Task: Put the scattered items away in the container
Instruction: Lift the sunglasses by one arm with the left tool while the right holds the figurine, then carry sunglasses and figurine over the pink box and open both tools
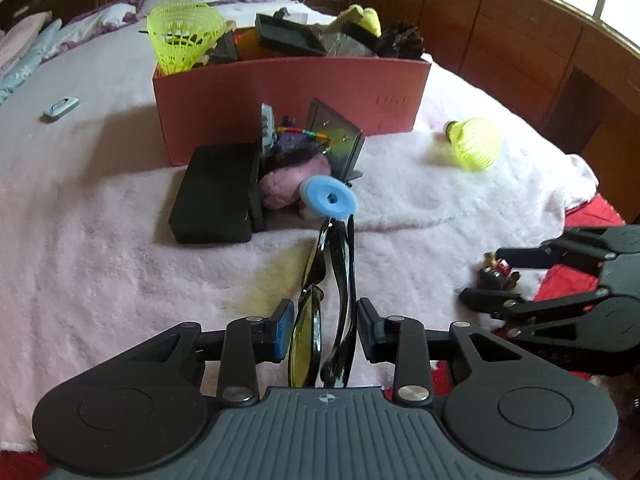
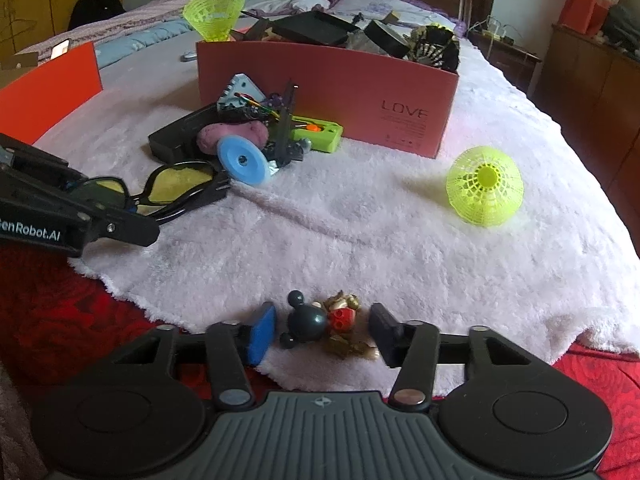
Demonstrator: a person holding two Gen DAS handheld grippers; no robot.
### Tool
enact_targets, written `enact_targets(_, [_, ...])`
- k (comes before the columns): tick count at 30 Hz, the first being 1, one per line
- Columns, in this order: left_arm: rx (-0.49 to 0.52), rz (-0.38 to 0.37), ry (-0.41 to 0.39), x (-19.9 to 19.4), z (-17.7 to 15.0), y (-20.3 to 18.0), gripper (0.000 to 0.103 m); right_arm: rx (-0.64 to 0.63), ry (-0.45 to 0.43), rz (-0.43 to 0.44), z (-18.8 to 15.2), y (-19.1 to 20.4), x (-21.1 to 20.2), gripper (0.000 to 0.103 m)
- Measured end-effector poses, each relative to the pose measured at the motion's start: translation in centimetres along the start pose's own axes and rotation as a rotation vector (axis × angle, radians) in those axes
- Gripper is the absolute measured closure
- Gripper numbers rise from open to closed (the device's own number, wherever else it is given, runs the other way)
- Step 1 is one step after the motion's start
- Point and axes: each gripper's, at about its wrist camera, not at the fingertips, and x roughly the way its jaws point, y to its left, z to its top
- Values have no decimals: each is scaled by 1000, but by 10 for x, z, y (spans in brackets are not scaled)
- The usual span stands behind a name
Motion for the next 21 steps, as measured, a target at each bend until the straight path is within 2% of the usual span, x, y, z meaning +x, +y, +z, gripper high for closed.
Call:
enact_targets(4, [0, 0, -9, -3, 2, -1, 69, -12, -8, -4, 1, 3, -2, 64])
enact_targets(9, [-9, -5, -31, -10, 4, 0, 70, -9, -33, -19, 4, 3, -9, 65])
enact_targets(21, [-28, -9, -118, -39, 15, 1, 71, 0, -102, 20, 23, 4, -28, 65])
